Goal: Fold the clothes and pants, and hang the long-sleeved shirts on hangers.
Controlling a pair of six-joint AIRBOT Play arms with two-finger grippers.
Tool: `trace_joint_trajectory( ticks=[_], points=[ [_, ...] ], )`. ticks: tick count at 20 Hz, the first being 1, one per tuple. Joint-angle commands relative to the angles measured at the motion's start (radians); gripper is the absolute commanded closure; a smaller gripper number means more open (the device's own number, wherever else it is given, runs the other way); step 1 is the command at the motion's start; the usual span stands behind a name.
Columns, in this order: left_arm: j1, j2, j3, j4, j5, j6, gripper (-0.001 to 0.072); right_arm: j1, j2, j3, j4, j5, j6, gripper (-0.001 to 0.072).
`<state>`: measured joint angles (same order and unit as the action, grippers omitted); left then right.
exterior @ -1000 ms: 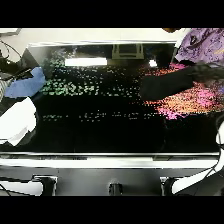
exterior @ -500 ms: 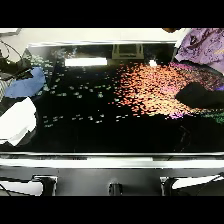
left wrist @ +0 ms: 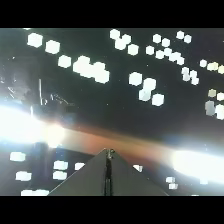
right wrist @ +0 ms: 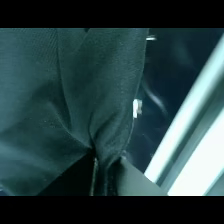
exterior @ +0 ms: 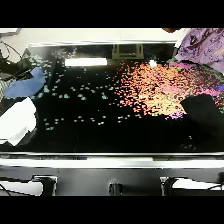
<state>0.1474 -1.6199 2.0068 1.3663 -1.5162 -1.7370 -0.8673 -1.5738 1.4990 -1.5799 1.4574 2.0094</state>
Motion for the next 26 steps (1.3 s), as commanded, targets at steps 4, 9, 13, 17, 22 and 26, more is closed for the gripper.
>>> trace_joint_trajectory(
  ticks=[4, 9, 13, 17, 22, 26],
  points=[
    [0.001, 0.000, 0.000, 0.000, -0.013, 0.000, 0.0690, -0.003, 0.145, -0.306, -0.119, -0.066, 0.095, 0.0685],
    [0.001, 0.000, 0.000, 0.000, -0.014, 0.000, 0.0690, -0.003, 0.180, -0.404, -0.175, -0.035, 0.128, 0.0686],
    [0.001, 0.000, 0.000, 0.000, -0.014, 0.000, 0.0690, -0.002, 0.188, -0.421, -0.233, -0.005, 0.142, 0.0686],
    [0.001, 0.000, 0.000, 0.000, -0.014, 0.000, 0.0690, -0.003, 0.188, -0.421, -0.240, 0.003, 0.141, 0.0679],
    [0.001, 0.000, 0.000, 0.000, -0.014, 0.000, 0.0690, -0.003, 0.200, -0.413, -0.362, 0.065, 0.135, 0.0136],
    [0.001, 0.001, 0.000, -0.005, -0.014, -0.004, 0.0690, -0.002, 0.271, -0.212, -0.253, -0.157, 0.074, 0.0257]
  ],
)
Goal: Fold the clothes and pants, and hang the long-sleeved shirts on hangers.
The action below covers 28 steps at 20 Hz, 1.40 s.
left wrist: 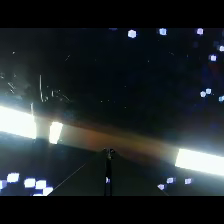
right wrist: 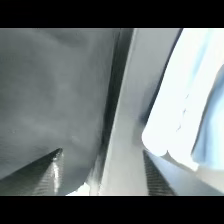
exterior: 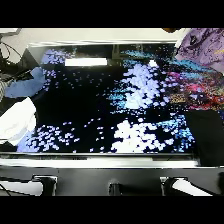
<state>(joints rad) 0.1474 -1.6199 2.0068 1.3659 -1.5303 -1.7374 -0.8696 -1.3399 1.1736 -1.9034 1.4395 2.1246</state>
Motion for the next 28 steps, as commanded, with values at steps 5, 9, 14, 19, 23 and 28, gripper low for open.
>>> trace_joint_trajectory(
  ticks=[5, 9, 14, 19, 23, 28],
  points=[
    [0.000, 0.041, 0.000, -0.041, 0.001, -0.003, 0.0690, 0.214, 0.045, 0.339, 0.478, -0.435, -0.219, 0.0613],
    [-0.015, 0.144, -0.016, -0.046, 0.000, 0.028, 0.0691, 0.609, 0.043, 0.338, 0.504, -0.416, -0.290, 0.0684],
    [-0.086, 0.301, -0.132, -0.045, -0.046, 0.081, 0.0690, 1.040, 0.043, 0.338, 0.468, -0.341, -0.371, 0.0683],
    [-0.113, 0.359, -0.141, -0.045, -0.053, 0.088, 0.0690, 1.193, 0.043, 0.338, 0.449, -0.299, -0.421, 0.0682],
    [-0.110, 0.357, -0.141, -0.045, -0.058, 0.088, 0.0689, 1.190, 0.043, 0.338, 0.436, -0.227, -0.420, 0.0683],
    [-0.110, 0.355, -0.141, -0.045, -0.058, 0.088, 0.0689, 1.190, 0.043, 0.338, 0.436, -0.201, -0.420, 0.0683]
  ],
)
